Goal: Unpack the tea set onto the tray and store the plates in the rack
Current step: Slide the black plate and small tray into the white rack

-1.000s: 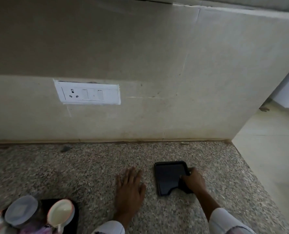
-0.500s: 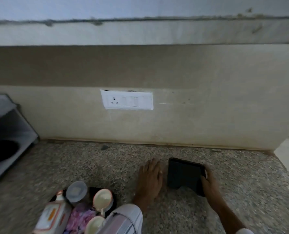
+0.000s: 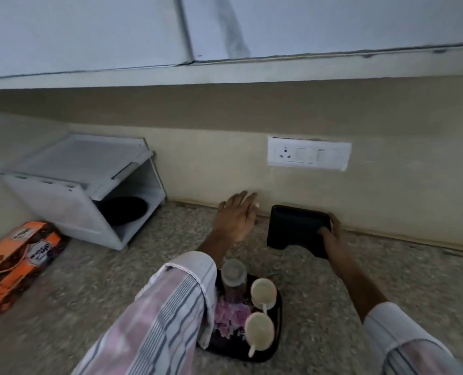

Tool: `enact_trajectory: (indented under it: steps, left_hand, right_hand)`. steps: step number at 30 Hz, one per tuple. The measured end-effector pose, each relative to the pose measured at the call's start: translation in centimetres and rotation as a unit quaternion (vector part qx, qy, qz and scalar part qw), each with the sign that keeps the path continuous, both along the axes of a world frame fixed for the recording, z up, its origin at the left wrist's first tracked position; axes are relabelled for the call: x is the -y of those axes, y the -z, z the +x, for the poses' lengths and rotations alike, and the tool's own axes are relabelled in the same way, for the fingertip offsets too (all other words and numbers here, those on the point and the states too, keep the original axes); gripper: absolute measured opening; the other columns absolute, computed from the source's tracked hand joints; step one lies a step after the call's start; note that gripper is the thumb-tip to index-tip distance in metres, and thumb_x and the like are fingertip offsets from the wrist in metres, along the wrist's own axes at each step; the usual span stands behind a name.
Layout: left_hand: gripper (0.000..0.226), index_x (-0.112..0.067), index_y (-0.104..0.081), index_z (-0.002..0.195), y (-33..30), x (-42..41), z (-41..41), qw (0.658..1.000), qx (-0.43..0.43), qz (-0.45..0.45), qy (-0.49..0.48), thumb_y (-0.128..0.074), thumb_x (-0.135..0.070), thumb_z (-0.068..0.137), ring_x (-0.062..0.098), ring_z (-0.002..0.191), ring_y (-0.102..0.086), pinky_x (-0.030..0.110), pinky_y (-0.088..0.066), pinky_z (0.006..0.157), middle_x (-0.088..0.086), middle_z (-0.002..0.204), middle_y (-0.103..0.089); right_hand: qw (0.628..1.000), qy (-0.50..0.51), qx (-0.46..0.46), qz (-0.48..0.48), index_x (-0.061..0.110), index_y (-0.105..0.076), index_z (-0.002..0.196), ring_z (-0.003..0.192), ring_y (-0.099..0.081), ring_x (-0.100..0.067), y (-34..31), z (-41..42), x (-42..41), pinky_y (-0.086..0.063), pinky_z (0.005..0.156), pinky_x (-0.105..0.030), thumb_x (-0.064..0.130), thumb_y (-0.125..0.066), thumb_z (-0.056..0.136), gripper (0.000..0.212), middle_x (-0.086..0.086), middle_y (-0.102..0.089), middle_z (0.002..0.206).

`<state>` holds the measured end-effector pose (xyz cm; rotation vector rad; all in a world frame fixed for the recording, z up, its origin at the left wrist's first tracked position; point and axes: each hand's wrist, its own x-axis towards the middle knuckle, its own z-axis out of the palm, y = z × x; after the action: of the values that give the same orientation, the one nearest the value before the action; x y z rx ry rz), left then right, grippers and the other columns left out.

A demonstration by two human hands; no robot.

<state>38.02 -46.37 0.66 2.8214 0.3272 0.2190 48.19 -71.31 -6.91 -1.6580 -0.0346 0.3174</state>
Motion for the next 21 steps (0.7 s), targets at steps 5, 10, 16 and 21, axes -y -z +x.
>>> enact_trajectory:
  steps: [5, 10, 16, 21]
  left_hand:
    - [0.052, -0.035, -0.029, 0.152, -1.2, -7.9, -2.4, 1.000, -0.002, 0.004, -0.001, -0.024, -0.049, 0.102, 0.020, 0.149, -0.024, 0.045, -0.019, 0.118, -0.004, 0.163, -0.026]
    - [0.061, -0.033, -0.036, 0.150, -3.5, -18.2, -5.3, 0.999, 0.022, 0.030, -0.021, -0.016, -0.051, 0.096, 0.021, 0.146, -0.032, 0.046, -0.027, 0.117, -0.001, 0.160, -0.034]
    - [0.059, -0.020, -0.037, 0.150, -7.4, -28.8, -7.6, 0.995, 0.030, 0.077, -0.048, -0.017, -0.041, 0.099, 0.027, 0.142, -0.039, 0.047, -0.029, 0.117, 0.006, 0.154, -0.042]
    - [0.072, -0.006, -0.030, 0.152, -8.8, -36.2, -9.0, 0.997, -0.016, 0.073, -0.023, -0.008, -0.045, 0.096, 0.036, 0.146, -0.031, 0.056, -0.029, 0.116, 0.015, 0.160, -0.029]
  right_hand:
    - [1.000, 0.008, 0.010, -0.009, 0.033, -0.033, 0.153, 0.112, -0.057, -0.031, -1.0, -3.2, -8.7, -0.051, 0.089, -0.043, 0.021, -0.041, 0.105, 0.050, -0.011, -0.053, 0.133]
    - [0.999, 0.002, 0.042, -0.013, 0.027, -0.035, 0.152, 0.116, -0.059, -0.033, -0.7, -5.8, -18.4, -0.050, 0.099, -0.049, 0.016, -0.038, 0.106, 0.047, -0.015, -0.056, 0.133]
    - [0.997, -0.035, 0.061, 0.012, 0.015, -0.025, 0.157, 0.122, -0.055, -0.033, -1.1, -8.5, -29.4, -0.050, 0.098, -0.039, 0.015, -0.032, 0.109, 0.048, -0.019, -0.048, 0.145]
    - [0.996, -0.038, 0.082, -0.027, 0.014, -0.024, 0.158, 0.124, -0.054, -0.027, -0.5, -10.6, -38.0, -0.038, 0.082, -0.022, 0.014, -0.031, 0.109, 0.049, -0.010, -0.050, 0.140]
